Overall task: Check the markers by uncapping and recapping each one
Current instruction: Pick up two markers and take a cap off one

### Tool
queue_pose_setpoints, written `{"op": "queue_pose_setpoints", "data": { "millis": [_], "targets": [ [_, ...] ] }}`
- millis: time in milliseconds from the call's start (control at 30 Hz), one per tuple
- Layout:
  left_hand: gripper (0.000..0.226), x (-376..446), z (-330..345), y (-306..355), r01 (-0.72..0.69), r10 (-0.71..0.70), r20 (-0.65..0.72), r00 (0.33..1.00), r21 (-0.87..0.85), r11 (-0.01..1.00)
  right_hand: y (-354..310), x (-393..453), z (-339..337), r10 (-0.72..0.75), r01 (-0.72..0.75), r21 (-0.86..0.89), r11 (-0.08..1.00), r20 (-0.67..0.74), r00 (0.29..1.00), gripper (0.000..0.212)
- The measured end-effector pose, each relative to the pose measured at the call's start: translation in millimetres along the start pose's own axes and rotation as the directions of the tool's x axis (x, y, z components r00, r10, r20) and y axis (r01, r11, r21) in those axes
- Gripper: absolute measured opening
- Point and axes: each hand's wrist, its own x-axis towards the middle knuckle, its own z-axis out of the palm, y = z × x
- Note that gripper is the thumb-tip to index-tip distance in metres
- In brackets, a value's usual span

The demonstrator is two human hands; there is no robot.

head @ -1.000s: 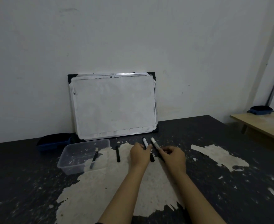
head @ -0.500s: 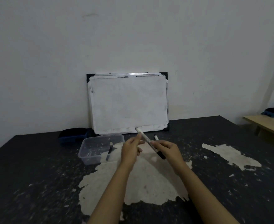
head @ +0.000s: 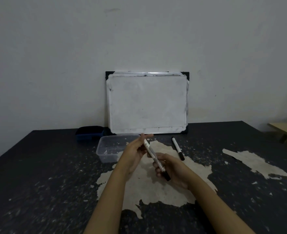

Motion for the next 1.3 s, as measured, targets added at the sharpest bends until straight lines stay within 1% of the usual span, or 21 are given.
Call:
{"op": "queue_pose_setpoints", "data": {
  "millis": [67, 133, 200, 300, 333, 400, 467, 500, 533, 567, 600, 633, 767, 833, 900, 933, 1000, 1100, 1167, 1233, 1300],
  "targets": [
    [0.036, -1.4, 1.9, 1.2, 0.049, -0.048, 0.057, 0.997, -0.028, 0.998, 2.1, 1.4, 1.8, 0.044, -0.046, 0.051, 0.998, 0.042, 0.998, 0.040],
    [0.035, -0.9, 1.8, 0.2, 0.088, -0.082, 0.073, 0.994, -0.078, 0.993, 3.3, 1.8, 2.2, 0.083, -0.091, 0.085, 0.992, 0.084, 0.993, 0.040],
    [0.034, -1.3, -0.3, -0.5, 0.120, -0.108, 0.089, 0.990, -0.144, 0.982, 3.3, 2.2, -3.5, 0.118, -0.143, 0.148, 0.979, 0.165, 0.979, 0.037],
    [0.031, -3.7, -0.5, 1.8, 0.170, -0.142, 0.132, 0.981, -0.235, 0.957, 0.9, 1.4, -12.9, 0.177, -0.257, 0.226, 0.940, 0.321, 0.930, 0.033],
    [0.030, -3.4, 0.6, 2.2, 0.184, -0.157, 0.123, 0.980, -0.248, 0.951, 0.8, 1.4, -13.0, 0.181, -0.262, 0.216, 0.940, 0.333, 0.925, 0.034],
    [0.025, -1.3, 3.7, 3.1, 0.193, -0.184, 0.062, 0.981, -0.238, 0.952, 1.1, 1.8, -7.2, 0.174, -0.201, 0.101, 0.974, 0.225, 0.959, 0.035],
    [0.025, 1.0, 5.7, 5.0, 0.175, -0.180, -0.005, 0.984, -0.202, 0.964, 1.0, 2.1, 3.0, 0.122, -0.117, -0.101, 0.988, 0.047, 0.991, 0.038],
    [0.026, 1.5, 6.8, 6.4, 0.159, -0.167, -0.029, 0.986, -0.186, 0.970, 1.4, 3.0, 7.4, 0.060, -0.067, -0.231, 0.971, -0.035, 0.998, 0.040],
    [0.026, 1.3, 8.2, 7.4, 0.141, -0.152, -0.053, 0.987, -0.174, 0.975, 2.4, 4.0, 10.5, -0.033, -0.009, -0.394, 0.919, -0.100, 0.994, 0.041],
    [0.027, 1.1, 10.0, 8.2, 0.125, -0.140, -0.081, 0.987, -0.169, 0.978, 4.2, 5.3, 12.3, -0.146, 0.040, -0.559, 0.828, -0.146, 0.978, 0.043],
    [0.028, 1.5, 11.5, 8.9, 0.108, -0.129, -0.113, 0.985, -0.169, 0.980, 6.9, 6.9, 13.2, -0.252, 0.071, -0.689, 0.721, -0.165, 0.953, 0.046],
    [0.028, 2.2, 13.3, 9.1, 0.094, -0.118, -0.142, 0.983, -0.170, 0.981, 10.1, 8.8, 13.1, -0.329, 0.088, -0.762, 0.641, -0.169, 0.929, 0.047],
    [0.029, 6.5, 18.0, 3.1, 0.077, -0.116, -0.206, 0.972, -0.185, 0.980, 18.5, 9.5, 13.9, -0.466, 0.146, -0.831, 0.536, -0.147, 0.873, 0.037],
    [0.029, 8.0, 21.1, 0.7, 0.056, -0.098, -0.259, 0.961, -0.164, 0.985, 21.3, 9.3, 12.7, -0.528, 0.118, -0.900, 0.420, -0.136, 0.838, 0.036],
    [0.029, 9.3, 19.5, 3.0, -0.013, -0.040, -0.360, 0.932, -0.143, 0.990, 23.4, 9.2, 9.0, -0.584, 0.056, -0.961, 0.270, -0.118, 0.803, 0.030],
    [0.029, 10.2, 16.0, 6.8, -0.053, -0.011, -0.403, 0.915, -0.147, 0.988, 23.6, 9.0, 6.2, -0.594, 0.038, -0.967, 0.252, -0.123, 0.795, 0.028],
    [0.030, 12.2, 6.1, 15.0, -0.087, 0.021, -0.415, 0.910, -0.142, 0.986, 22.4, 8.7, -1.7, -0.589, 0.057, -0.942, 0.330, -0.158, 0.793, 0.030],
    [0.025, 7.6, 3.0, 18.5, -0.032, 0.008, -0.346, 0.938, -0.062, 0.998, 18.4, 5.1, -9.8, -0.575, 0.144, -0.870, 0.472, -0.180, 0.798, 0.037],
    [0.022, 0.0, 7.0, 13.1, 0.014, 0.003, -0.295, 0.956, 0.055, 0.998, 17.8, 3.8, -12.4, -0.560, 0.192, -0.802, 0.566, -0.203, 0.803, 0.042],
    [0.022, -7.1, 10.1, 6.4, 0.061, -0.015, -0.226, 0.974, 0.197, 0.978, 18.4, 5.6, -16.6, -0.515, 0.196, -0.712, 0.674, -0.263, 0.816, 0.044],
    [0.024, -11.4, 11.6, 3.9, 0.065, -0.018, -0.171, 0.985, 0.276, 0.959, 20.1, 8.4, -22.7, -0.492, 0.210, -0.657, 0.724, -0.278, 0.825, 0.046]
  ]
}}
